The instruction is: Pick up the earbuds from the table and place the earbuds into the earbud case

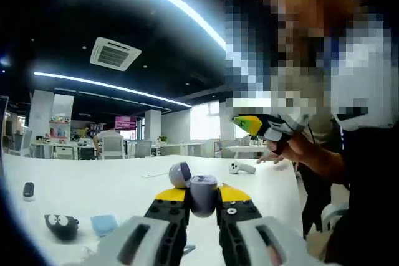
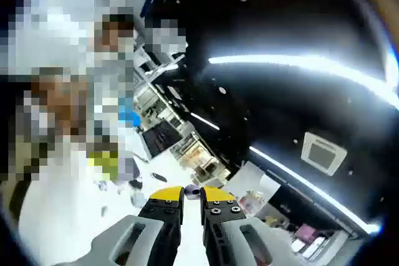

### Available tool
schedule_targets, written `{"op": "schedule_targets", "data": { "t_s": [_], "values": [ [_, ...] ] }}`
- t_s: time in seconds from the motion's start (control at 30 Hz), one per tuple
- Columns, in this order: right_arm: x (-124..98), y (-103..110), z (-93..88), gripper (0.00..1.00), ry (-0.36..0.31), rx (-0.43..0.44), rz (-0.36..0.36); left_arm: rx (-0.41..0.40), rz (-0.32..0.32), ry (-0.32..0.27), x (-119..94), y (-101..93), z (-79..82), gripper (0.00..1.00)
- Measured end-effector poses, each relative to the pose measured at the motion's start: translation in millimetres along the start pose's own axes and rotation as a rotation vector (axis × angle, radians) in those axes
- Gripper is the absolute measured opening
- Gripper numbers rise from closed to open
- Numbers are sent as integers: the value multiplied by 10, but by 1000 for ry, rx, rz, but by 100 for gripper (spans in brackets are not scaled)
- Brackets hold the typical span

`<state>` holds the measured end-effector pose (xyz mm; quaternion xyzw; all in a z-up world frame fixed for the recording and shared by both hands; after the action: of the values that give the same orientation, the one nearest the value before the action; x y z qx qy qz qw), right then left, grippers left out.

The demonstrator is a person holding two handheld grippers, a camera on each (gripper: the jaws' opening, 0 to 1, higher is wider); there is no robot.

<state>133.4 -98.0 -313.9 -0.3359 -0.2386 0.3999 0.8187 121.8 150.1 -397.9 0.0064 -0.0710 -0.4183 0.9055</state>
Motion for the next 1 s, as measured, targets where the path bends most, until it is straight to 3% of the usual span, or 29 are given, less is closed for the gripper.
{"op": "schedule_targets", "data": {
  "t_s": [0.2,0.3,0.37,0.43,0.53,0.6,0.67,0.7,0.77,0.8,0.87,0.93,1.0],
  "values": [
    [16,15,103,10,81,-349,-81,1,11,3,-49,-24,-11,18],
    [7,21,97,10,0,-73,-47,3,16,2,-55,-33,-7,18],
    [-37,-64,24,10,-138,381,-41,6,13,3,-33,-49,7,18],
    [-44,-95,-97,10,-211,728,26,20,7,-2,-6,-76,41,18],
    [-80,-159,-328,10,-429,1351,101,23,-3,-14,34,-107,77,18],
    [-93,-173,-571,10,-528,1729,62,25,-13,-17,56,-124,91,18],
    [-126,-151,-762,10,-667,2103,45,30,-17,-23,71,-133,109,18],
    [-155,-151,-856,10,-758,2223,-38,35,-19,-26,81,-139,120,18],
    [-191,-170,-845,10,-765,2129,-84,38,-20,-28,92,-143,126,18],
    [-219,-212,-820,10,-826,2112,-101,39,-21,-28,99,-147,129,18],
    [-268,-284,-760,10,-948,2131,-84,41,-23,-27,108,-158,130,18],
    [-301,-325,-750,10,-989,2090,-102,42,-26,-25,117,-173,122,18],
    [-330,-350,-758,10,-1028,2101,-105,42,-29,-20,120,-184,111,18]
  ]
}}
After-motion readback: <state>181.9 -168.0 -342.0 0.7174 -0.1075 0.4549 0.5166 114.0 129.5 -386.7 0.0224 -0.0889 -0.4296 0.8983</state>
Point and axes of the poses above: the point that each gripper's makers call its tool centre point, and the gripper's own axes: x roughly forward along the fingers, y roughly to its left, z roughly out of its top, the point moved 9 cm from there along -x, roughly backward along the fingers, and after that the axes turned 3 degrees about x, right-handed, at the moved point
